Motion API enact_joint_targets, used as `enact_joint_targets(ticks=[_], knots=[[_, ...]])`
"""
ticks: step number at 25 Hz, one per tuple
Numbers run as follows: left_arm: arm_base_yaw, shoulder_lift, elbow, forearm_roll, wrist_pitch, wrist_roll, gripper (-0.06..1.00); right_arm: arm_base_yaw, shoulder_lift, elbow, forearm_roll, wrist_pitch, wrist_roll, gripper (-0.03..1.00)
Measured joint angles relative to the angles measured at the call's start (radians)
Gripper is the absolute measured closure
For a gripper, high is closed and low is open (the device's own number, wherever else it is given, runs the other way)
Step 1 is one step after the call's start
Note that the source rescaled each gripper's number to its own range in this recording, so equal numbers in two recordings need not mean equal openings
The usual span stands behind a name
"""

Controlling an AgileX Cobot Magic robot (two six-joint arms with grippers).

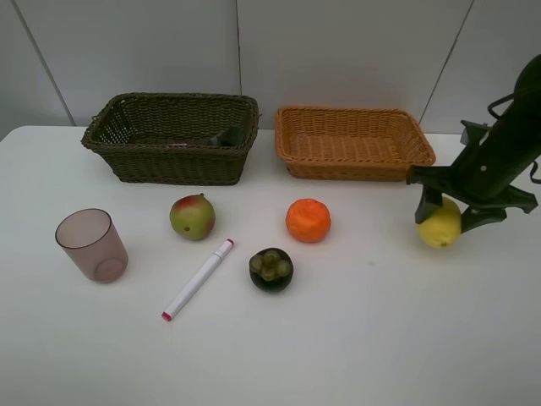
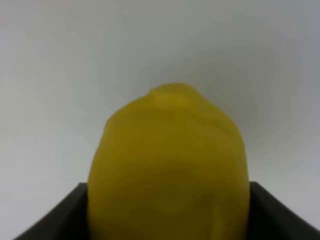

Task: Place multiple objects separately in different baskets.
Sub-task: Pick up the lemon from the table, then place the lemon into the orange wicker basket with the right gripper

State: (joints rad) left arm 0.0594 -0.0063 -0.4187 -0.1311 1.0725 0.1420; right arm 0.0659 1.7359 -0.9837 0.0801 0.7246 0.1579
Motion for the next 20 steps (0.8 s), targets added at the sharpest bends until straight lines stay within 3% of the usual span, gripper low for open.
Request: enact_joint_targets(ticks=[5, 12, 20], knots=[[0.0, 0.0, 0.0, 0.0, 0.0, 0.0, -0.06, 0.0, 0.0, -0.115, 0.027, 0.071, -0.064, 0.56], [0.0, 0.0, 0.0, 0.0, 0.0, 0.0, -0.06, 0.0, 0.001, -0.273, 0.032, 0.06, -0.171, 0.56], [0.0, 0.0, 0.0, 0.0, 0.0, 0.0, -0.06, 0.0, 0.044, -0.319, 0.009, -0.124, -0.218, 0.56]])
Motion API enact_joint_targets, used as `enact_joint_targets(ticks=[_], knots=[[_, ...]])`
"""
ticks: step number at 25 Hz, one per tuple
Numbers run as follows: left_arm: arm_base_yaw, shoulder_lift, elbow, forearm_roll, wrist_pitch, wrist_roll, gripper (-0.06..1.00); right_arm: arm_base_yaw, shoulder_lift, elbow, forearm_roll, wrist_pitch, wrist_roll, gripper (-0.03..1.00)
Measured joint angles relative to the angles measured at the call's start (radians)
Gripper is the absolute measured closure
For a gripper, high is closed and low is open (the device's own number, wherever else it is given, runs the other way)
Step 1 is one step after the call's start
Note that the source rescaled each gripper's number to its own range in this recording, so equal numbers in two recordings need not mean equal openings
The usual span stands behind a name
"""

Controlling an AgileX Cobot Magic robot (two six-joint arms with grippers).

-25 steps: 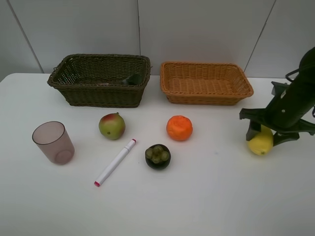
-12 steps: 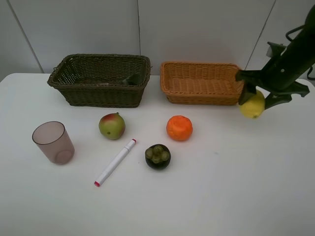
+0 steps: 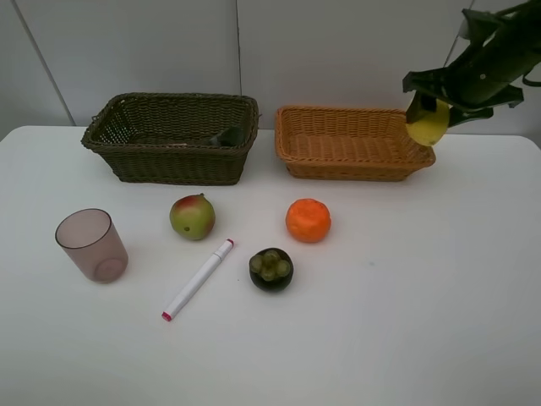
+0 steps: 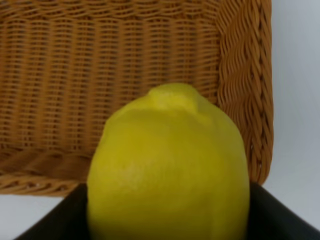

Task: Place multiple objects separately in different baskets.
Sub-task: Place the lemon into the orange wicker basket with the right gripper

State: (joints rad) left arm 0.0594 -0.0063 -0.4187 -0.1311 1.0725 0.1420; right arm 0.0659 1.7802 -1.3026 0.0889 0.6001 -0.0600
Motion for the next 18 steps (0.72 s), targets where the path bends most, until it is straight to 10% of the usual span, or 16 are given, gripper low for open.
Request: enact_joint_targets(ticks=[18], knots=[[0.0, 0.0, 0.0, 0.0, 0.0, 0.0, -0.06, 0.0, 0.206, 0.0, -0.008, -0.373, -0.034, 0.56]])
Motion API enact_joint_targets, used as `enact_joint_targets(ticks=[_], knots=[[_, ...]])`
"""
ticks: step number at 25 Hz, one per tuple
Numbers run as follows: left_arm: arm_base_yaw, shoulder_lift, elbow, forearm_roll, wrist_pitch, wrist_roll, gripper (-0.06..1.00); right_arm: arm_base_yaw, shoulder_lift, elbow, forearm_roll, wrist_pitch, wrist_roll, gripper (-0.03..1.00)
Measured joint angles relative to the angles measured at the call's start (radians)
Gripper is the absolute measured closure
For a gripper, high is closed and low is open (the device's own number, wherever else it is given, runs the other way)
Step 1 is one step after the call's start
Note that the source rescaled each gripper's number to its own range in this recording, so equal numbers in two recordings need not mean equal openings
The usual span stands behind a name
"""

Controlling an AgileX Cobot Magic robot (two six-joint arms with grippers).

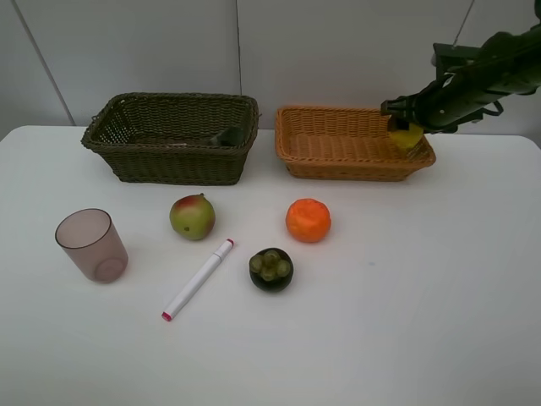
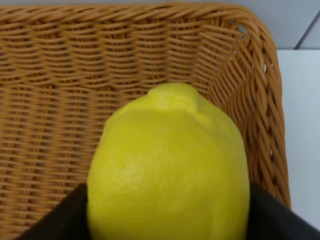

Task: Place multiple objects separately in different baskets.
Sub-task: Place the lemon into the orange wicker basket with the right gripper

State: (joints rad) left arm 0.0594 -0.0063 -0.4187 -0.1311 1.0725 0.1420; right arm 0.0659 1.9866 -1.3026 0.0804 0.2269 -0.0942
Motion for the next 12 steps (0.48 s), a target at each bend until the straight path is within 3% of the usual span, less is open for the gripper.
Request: enact_joint_targets(ticks=[12], knots=[[0.0, 0.0, 0.0, 0.0, 0.0, 0.0, -0.06, 0.0, 0.004, 0.0, 0.069, -0.032, 0.0, 0.56]])
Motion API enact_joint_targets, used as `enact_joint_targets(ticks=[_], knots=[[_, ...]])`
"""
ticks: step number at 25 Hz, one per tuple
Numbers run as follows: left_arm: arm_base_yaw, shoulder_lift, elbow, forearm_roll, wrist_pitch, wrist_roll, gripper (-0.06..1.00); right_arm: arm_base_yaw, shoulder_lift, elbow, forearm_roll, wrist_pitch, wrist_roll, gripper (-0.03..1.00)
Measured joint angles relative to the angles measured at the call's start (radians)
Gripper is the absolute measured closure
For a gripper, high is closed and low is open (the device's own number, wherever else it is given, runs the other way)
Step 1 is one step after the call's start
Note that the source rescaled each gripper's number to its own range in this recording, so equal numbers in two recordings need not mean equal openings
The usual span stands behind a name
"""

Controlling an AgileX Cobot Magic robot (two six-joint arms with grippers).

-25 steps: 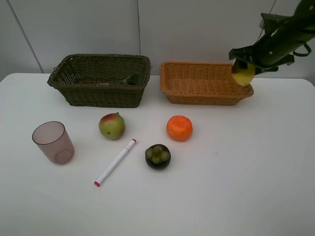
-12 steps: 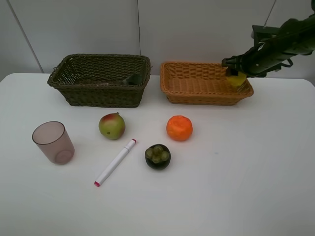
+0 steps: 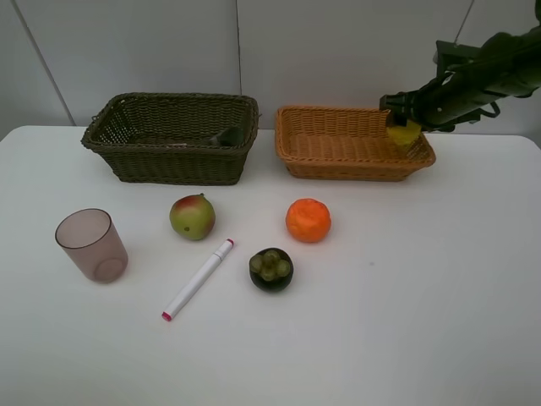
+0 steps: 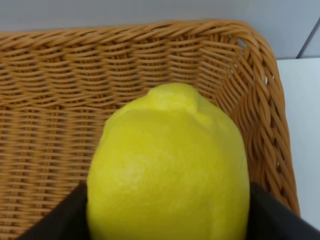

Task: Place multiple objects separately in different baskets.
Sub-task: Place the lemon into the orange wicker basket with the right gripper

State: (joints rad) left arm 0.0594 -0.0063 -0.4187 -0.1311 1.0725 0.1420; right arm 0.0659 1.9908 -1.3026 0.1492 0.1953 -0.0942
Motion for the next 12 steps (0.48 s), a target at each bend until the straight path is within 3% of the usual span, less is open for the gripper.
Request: enact_joint_targets(ticks=[3, 9, 12], knots=[[0.0, 0.0, 0.0, 0.0, 0.0, 0.0, -0.06, 0.0, 0.0, 0.0, 0.015, 0.0, 0.0, 0.54], [0.0, 0.0, 0.0, 0.0, 0.0, 0.0, -0.06, 0.001, 0.0, 0.0, 0.023, 0.005, 0.0, 0.08], [0.0, 0.0, 0.0, 0.0, 0.0, 0.0, -0.06, 0.007, 0.0, 0.0, 0.037, 0.009, 0.0, 0.0]])
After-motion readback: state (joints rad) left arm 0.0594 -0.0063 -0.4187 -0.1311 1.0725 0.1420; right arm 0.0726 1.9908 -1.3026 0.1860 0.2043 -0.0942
